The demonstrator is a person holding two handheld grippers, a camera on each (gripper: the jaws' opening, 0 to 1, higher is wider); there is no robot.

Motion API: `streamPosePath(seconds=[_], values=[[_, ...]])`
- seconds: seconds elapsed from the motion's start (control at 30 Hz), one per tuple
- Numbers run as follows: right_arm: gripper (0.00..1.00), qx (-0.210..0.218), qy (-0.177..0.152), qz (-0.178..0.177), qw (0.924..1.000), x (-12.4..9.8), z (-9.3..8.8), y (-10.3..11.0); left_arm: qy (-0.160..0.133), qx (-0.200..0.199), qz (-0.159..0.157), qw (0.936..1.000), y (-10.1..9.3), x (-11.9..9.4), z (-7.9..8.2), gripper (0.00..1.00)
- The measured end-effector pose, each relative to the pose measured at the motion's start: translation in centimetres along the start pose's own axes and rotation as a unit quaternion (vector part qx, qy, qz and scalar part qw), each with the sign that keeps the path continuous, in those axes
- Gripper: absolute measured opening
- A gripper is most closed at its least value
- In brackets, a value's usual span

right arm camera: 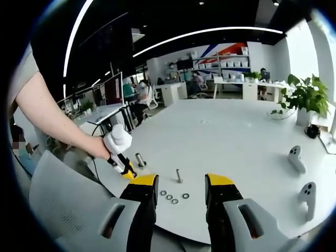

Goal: Place the washer onto the threaded stud by aligning its center hole with the stud, sliding it down to the base, and recovering from edge contact or off-axis alignment until the washer reaches the visible bottom stop.

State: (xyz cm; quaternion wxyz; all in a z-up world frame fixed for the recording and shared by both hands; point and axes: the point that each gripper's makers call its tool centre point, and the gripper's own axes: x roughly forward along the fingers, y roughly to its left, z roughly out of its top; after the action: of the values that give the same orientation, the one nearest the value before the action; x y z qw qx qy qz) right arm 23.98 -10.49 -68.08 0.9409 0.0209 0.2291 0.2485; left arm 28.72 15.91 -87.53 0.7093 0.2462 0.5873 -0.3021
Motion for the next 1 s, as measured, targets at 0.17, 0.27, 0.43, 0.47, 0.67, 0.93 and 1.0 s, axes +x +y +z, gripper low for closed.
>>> streamPosePath(seconds=[0.17, 0.27, 0.43, 0.47, 0.67, 0.93, 1.0], values=[[0.37, -0.001, 0.0, 0.0, 1.0, 0.0, 0.0, 0.0, -0.012, -0.021, 0.003, 0.9997, 0.0, 0.0, 0.2, 0.19], [0.37, 0.0, 0.0, -0.001, 1.0, -0.1, 0.0, 0.0, -0.019, -0.022, 0.003, 0.9996, 0.0, -0.1, 0.1, 0.19], [0.37, -0.002, 0.0, -0.002, 1.0, -0.1, 0.0, 0.0, -0.019, -0.023, 0.001, 0.9996, 0.2, -0.2, -0.1, 0.19], [0.37, -0.001, 0.0, -0.002, 1.0, -0.1, 0.0, 0.0, -0.02, -0.021, 0.002, 0.9996, 0.2, -0.2, -0.1, 0.19], [0.37, -0.001, 0.0, -0.003, 1.0, 0.0, 0.0, -0.1, -0.03, -0.014, 0.005, 0.9994, 0.3, -0.8, 0.2, 0.19], [0.37, -0.001, 0.001, -0.004, 1.0, 0.0, 0.0, -0.1, -0.043, 0.016, 0.013, 0.9989, 0.6, -2.0, 1.0, 0.19], [0.37, 0.0, 0.001, -0.003, 1.0, 0.0, 0.0, -0.1, -0.044, 0.021, 0.013, 0.9987, 0.5, -2.3, 1.1, 0.19]])
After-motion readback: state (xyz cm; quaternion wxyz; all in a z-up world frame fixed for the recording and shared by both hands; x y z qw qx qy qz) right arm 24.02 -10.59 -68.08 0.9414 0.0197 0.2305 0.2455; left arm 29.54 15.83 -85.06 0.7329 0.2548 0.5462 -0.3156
